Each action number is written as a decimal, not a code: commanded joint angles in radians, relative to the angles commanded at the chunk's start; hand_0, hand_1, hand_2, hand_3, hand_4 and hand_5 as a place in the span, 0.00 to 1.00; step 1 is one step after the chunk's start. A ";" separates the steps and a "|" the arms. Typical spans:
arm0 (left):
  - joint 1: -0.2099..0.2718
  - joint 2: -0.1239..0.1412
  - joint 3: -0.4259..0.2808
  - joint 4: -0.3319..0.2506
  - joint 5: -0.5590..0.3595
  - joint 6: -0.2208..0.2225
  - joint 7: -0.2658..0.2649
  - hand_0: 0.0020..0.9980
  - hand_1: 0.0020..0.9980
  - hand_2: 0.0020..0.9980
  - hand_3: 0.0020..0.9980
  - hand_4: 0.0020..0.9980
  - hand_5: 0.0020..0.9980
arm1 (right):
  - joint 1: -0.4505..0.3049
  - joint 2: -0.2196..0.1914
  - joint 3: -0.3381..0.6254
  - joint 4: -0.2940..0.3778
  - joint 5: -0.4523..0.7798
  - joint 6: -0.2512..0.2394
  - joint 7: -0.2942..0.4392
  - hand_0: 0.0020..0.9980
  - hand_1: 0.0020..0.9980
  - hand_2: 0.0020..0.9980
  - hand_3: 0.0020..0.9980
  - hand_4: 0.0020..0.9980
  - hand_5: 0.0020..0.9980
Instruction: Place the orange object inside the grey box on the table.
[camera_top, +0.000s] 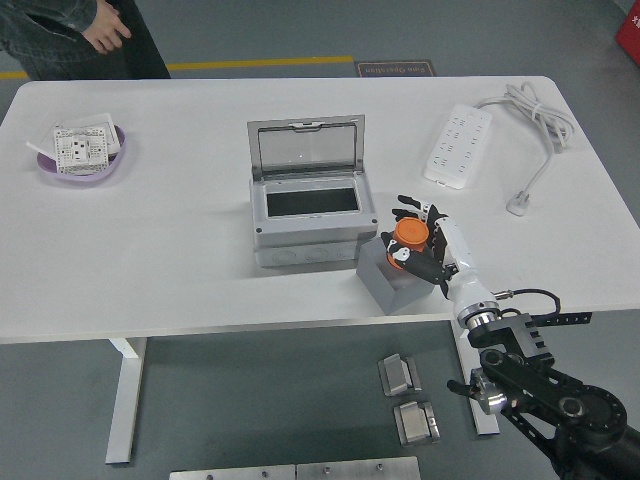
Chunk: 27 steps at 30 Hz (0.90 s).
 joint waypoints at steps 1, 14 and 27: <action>0.000 0.000 0.000 0.000 0.000 0.000 0.000 0.72 0.71 0.69 0.82 0.75 0.45 | 0.000 0.000 0.000 0.000 0.004 0.001 0.001 0.76 0.73 0.67 0.69 0.34 0.00; -0.002 -0.001 -0.002 -0.001 0.004 -0.002 -0.001 0.72 0.71 0.69 0.82 0.75 0.46 | 0.001 0.001 -0.009 -0.001 0.040 -0.005 -0.003 0.68 0.55 0.46 0.40 0.09 0.00; -0.003 -0.002 0.003 -0.002 -0.001 -0.001 -0.004 0.72 0.71 0.69 0.82 0.75 0.46 | 0.008 0.002 0.004 0.008 0.035 -0.020 0.000 0.64 0.45 0.27 0.20 0.05 0.00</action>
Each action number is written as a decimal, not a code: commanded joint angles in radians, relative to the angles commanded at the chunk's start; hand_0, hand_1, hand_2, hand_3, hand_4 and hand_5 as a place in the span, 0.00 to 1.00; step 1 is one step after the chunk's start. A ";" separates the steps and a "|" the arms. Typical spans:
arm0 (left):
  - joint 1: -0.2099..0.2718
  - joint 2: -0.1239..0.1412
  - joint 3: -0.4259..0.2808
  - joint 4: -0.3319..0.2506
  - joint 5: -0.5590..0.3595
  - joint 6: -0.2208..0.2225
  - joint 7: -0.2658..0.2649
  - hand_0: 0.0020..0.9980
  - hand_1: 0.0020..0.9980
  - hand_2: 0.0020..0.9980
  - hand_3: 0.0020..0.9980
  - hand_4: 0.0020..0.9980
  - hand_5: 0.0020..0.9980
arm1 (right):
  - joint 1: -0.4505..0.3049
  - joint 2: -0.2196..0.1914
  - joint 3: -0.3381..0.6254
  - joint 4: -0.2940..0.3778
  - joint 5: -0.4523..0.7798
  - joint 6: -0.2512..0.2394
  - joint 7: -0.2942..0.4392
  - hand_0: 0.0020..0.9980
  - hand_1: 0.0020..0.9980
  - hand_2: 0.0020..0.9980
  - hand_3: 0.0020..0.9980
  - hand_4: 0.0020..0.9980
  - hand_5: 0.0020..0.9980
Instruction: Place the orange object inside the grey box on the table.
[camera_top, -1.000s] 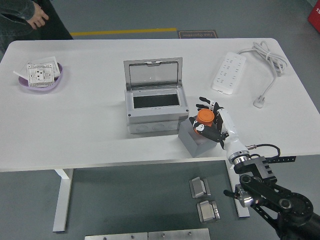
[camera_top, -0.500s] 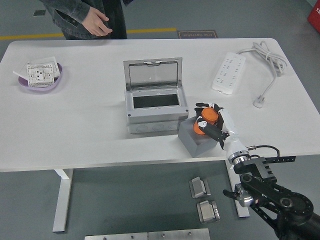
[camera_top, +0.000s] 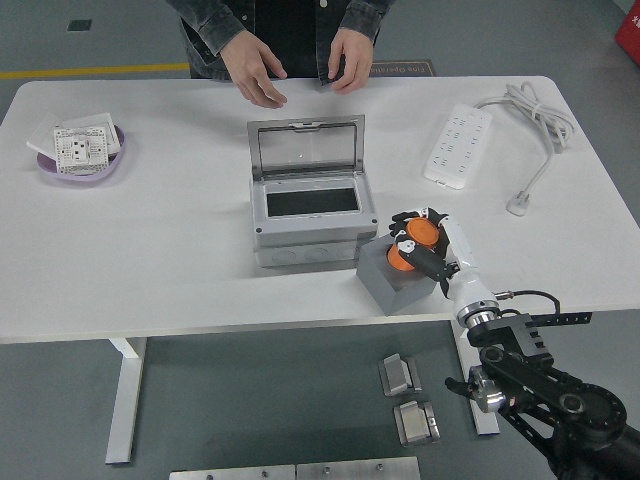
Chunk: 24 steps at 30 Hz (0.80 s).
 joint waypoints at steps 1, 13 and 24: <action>0.000 0.000 0.000 0.000 0.000 0.000 0.000 0.72 0.71 0.69 0.82 0.75 0.46 | 0.000 0.000 0.002 0.001 -0.001 0.000 0.000 0.64 0.45 0.27 0.20 0.05 0.00; 0.001 0.000 0.003 -0.001 -0.002 0.001 -0.001 0.72 0.71 0.69 0.82 0.75 0.46 | 0.015 0.000 0.015 0.011 -0.026 -0.009 -0.009 0.64 0.38 0.24 0.19 0.03 0.00; 0.001 0.001 0.008 -0.001 -0.006 0.001 -0.001 0.72 0.71 0.69 0.82 0.75 0.47 | 0.094 0.006 -0.013 0.028 -0.205 -0.091 -0.098 0.63 0.37 0.24 0.19 0.03 0.00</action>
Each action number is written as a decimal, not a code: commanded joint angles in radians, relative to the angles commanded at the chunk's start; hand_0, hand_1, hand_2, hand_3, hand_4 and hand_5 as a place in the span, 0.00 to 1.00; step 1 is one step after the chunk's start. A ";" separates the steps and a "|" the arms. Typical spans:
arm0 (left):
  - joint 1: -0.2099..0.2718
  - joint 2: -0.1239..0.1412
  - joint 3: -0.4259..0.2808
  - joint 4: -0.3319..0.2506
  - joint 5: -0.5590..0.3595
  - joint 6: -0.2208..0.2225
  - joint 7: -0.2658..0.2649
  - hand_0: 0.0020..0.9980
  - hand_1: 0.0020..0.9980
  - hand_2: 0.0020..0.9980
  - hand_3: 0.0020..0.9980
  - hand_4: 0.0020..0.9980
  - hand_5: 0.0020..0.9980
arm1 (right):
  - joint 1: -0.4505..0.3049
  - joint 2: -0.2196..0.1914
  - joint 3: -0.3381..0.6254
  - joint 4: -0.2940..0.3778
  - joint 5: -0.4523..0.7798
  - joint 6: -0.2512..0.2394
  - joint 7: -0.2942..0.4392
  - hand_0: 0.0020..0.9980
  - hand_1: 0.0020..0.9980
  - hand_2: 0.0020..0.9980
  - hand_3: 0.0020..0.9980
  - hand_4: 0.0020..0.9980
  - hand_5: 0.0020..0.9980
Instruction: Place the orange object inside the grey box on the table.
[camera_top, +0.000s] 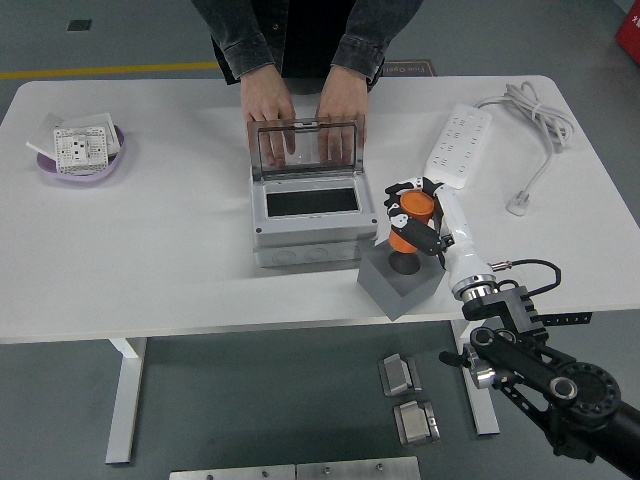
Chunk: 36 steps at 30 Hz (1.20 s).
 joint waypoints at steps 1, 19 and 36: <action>0.000 0.000 0.001 0.000 -0.001 0.000 0.000 0.72 0.71 0.69 0.82 0.75 0.47 | 0.015 0.002 -0.008 0.000 -0.024 -0.011 -0.015 0.63 0.37 0.24 0.19 0.03 0.00; -0.003 0.008 0.019 0.000 -0.008 0.000 0.002 0.72 0.71 0.69 0.82 0.75 0.47 | 0.271 0.052 -0.202 -0.091 -0.405 -0.028 -0.247 0.00 0.11 0.23 0.18 0.00 0.00; -0.007 0.006 0.029 0.001 -0.014 0.000 0.002 0.72 0.71 0.69 0.82 0.75 0.48 | 0.526 0.127 -0.436 -0.314 -0.483 0.056 -0.316 0.00 0.09 0.23 0.18 0.00 0.00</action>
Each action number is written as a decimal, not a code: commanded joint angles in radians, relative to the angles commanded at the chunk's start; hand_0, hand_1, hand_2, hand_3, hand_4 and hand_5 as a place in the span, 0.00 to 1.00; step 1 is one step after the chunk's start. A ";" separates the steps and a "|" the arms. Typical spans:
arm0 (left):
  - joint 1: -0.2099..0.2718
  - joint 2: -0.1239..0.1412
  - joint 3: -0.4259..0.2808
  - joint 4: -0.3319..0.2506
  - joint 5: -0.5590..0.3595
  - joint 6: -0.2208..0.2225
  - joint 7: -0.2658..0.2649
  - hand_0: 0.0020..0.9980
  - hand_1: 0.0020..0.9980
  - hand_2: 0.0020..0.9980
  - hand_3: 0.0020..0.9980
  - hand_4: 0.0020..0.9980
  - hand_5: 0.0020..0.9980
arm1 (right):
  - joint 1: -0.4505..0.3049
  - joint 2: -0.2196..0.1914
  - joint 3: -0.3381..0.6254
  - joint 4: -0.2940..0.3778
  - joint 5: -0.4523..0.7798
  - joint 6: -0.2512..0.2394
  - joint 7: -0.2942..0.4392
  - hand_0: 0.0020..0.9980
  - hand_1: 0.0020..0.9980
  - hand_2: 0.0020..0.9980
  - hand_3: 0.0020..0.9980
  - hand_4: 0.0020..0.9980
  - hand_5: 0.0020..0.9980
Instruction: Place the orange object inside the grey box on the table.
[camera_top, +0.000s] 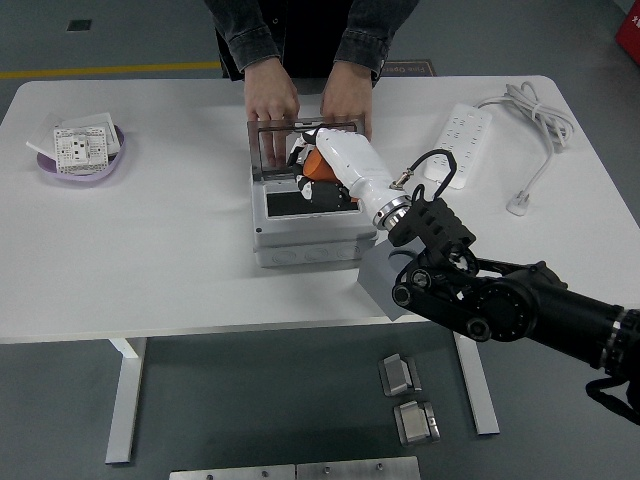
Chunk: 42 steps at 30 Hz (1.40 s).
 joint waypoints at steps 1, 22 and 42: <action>0.000 0.000 0.001 0.000 -0.001 0.000 0.000 0.72 0.71 0.69 0.82 0.75 0.48 | 0.009 0.009 -0.010 -0.016 0.008 0.003 0.002 0.00 0.09 0.23 0.18 0.00 0.00; -0.005 0.003 0.004 -0.001 0.007 0.002 -0.001 0.72 0.71 0.69 0.82 0.75 0.48 | 0.105 0.108 -0.107 -0.226 0.176 0.086 0.057 0.04 0.19 0.36 0.36 0.31 0.11; -0.011 0.001 -0.015 -0.006 0.028 0.002 -0.002 0.72 0.71 0.69 0.82 0.75 0.49 | 0.106 0.111 -0.149 -0.235 0.127 0.097 0.033 0.64 0.65 0.70 0.85 0.85 0.14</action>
